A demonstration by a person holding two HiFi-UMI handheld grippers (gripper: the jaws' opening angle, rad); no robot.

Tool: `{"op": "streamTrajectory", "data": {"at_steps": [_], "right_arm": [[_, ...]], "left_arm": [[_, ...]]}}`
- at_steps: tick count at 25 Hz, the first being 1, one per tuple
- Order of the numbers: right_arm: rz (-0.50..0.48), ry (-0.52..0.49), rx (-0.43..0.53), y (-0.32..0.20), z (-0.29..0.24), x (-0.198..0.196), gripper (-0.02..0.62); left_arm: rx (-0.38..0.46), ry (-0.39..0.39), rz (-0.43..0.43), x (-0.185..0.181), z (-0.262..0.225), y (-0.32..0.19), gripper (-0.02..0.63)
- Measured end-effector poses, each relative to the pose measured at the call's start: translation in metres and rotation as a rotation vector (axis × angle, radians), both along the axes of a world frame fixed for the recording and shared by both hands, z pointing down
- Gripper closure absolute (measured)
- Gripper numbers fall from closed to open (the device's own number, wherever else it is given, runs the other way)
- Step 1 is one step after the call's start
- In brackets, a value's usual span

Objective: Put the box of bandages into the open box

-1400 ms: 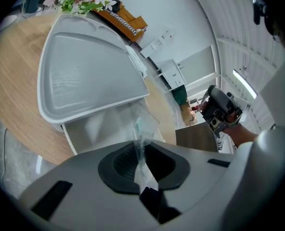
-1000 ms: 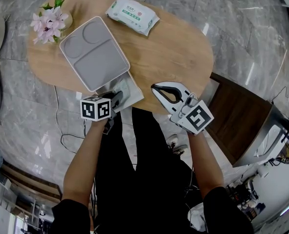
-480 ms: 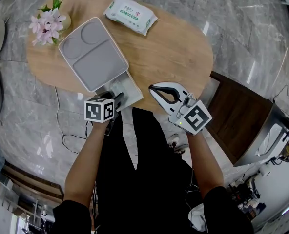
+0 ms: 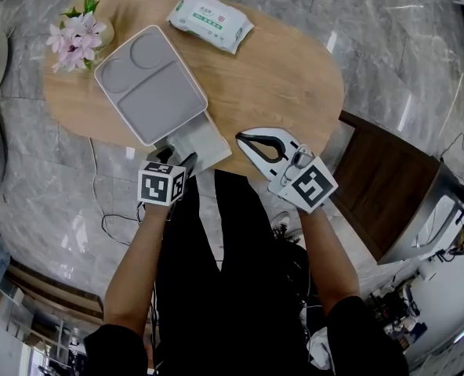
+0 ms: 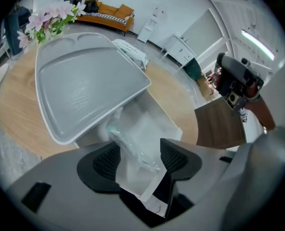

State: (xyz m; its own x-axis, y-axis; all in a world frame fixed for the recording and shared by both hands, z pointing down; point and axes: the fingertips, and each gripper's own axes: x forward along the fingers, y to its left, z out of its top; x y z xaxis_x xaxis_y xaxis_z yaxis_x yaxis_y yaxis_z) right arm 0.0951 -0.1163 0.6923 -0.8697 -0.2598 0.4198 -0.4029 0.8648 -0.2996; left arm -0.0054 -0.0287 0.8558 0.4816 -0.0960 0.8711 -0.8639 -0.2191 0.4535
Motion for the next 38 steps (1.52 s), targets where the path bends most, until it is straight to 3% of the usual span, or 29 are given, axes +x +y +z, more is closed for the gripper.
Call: {"op": "streamTrajectory", "data": {"at_steps": [3, 7, 11, 25, 31, 35, 38], "right_arm": [[-0.008, -0.001, 0.004, 0.003, 0.0, -0.003, 0.584], [-0.014, -0.002, 0.002, 0.005, 0.0, -0.007, 0.584], [-0.016, -0.001, 0.005, 0.006, -0.001, -0.006, 0.584], [0.0, -0.008, -0.001, 0.001, 0.001, -0.007, 0.584], [-0.014, 0.002, 0.024, -0.001, -0.011, -0.011, 0.584], [-0.007, -0.018, 0.061, -0.005, -0.048, -0.02, 0.584], [0.025, -0.043, 0.086, -0.011, -0.088, -0.026, 0.584]], "left_arm": [[-0.014, -0.01, 0.028, 0.0, 0.0, 0.004, 0.348], [-0.02, 0.045, -0.011, 0.006, 0.001, -0.002, 0.35], [0.012, 0.091, -0.029, 0.017, -0.004, -0.011, 0.413], [0.039, 0.141, -0.046, 0.017, -0.021, 0.001, 0.413], [0.14, 0.224, -0.078, 0.016, -0.057, -0.013, 0.484], [0.232, 0.27, -0.095, 0.005, -0.105, -0.031, 0.567], [0.299, 0.305, -0.094, -0.005, -0.15, -0.047, 0.58]]}}
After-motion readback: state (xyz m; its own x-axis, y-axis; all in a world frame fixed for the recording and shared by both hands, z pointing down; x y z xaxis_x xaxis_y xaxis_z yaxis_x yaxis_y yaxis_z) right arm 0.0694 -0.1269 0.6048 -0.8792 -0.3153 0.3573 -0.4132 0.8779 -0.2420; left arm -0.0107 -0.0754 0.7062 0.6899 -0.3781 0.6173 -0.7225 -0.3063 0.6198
